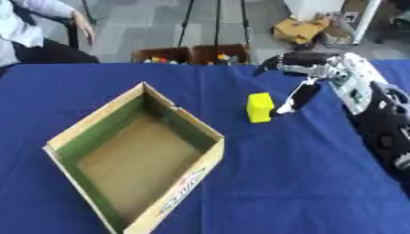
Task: Pick up objects on the table and place them in the box.
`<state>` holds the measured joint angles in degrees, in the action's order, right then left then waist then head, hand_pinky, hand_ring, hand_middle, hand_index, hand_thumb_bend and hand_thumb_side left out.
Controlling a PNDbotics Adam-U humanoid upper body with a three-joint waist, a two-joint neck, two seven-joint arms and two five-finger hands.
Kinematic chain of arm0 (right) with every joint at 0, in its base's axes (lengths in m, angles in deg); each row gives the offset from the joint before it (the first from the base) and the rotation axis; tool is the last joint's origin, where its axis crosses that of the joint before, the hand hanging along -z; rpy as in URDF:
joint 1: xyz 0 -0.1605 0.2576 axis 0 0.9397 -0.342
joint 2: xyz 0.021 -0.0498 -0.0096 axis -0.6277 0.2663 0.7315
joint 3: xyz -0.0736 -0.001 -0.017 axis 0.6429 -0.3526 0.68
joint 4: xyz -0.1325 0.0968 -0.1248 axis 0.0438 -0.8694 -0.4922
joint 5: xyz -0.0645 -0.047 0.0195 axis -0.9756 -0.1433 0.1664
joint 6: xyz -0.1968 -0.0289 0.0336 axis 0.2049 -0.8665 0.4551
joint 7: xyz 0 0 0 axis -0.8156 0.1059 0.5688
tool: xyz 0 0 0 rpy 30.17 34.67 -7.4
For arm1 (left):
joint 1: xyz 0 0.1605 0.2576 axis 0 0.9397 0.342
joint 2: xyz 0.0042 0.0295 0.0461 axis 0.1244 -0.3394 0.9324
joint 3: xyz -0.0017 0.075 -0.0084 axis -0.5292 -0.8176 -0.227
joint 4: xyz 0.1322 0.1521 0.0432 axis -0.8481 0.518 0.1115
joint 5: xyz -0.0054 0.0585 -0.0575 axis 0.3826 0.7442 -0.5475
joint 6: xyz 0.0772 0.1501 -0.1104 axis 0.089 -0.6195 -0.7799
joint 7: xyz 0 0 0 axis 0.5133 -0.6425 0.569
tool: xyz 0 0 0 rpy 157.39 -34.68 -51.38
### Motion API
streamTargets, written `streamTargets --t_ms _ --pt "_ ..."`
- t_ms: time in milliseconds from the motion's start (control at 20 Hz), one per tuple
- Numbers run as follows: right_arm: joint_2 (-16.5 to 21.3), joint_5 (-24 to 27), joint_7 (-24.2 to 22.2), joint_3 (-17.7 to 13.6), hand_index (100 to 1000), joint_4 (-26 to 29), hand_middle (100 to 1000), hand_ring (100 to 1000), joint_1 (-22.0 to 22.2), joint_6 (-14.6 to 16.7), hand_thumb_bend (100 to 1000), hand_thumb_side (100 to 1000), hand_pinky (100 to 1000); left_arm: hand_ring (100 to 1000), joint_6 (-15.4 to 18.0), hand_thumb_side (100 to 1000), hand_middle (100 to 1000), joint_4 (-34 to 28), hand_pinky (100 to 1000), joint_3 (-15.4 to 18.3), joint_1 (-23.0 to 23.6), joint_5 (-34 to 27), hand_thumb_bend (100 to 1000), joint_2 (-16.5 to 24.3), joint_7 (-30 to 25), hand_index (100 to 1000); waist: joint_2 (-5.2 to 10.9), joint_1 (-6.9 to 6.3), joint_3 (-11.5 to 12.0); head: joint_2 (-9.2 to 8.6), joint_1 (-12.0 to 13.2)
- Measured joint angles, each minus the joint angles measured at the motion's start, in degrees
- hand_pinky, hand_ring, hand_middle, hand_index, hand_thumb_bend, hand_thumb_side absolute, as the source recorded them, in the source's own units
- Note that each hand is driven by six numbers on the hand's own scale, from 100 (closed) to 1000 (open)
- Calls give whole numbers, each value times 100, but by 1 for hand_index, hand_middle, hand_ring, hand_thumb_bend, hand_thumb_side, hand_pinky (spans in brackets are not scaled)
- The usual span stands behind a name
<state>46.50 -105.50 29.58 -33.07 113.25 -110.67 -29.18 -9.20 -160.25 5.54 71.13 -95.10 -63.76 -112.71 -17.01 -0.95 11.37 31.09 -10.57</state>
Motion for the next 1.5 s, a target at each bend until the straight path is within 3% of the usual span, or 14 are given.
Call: streamTargets --t_ms 650,1250,1500 --pt "-179 -31 -362 -39 885 -157 794 914 -6 -362 560 334 916 715 -42 1000 887 0 757 0 -42 85 100 -94 -28 973 -63 0 19 -43 -14" --pt "117 156 -333 54 830 128 724 856 409 -333 514 289 849 714 -67 1000 886 0 760 0 -85 148 100 -145 -57 972 -143 5 69 -52 -24" --pt "133 156 -303 52 778 129 652 814 416 -303 424 309 801 714 -63 1000 887 0 761 0 -87 174 100 -149 -74 971 -175 5 86 -70 -41"
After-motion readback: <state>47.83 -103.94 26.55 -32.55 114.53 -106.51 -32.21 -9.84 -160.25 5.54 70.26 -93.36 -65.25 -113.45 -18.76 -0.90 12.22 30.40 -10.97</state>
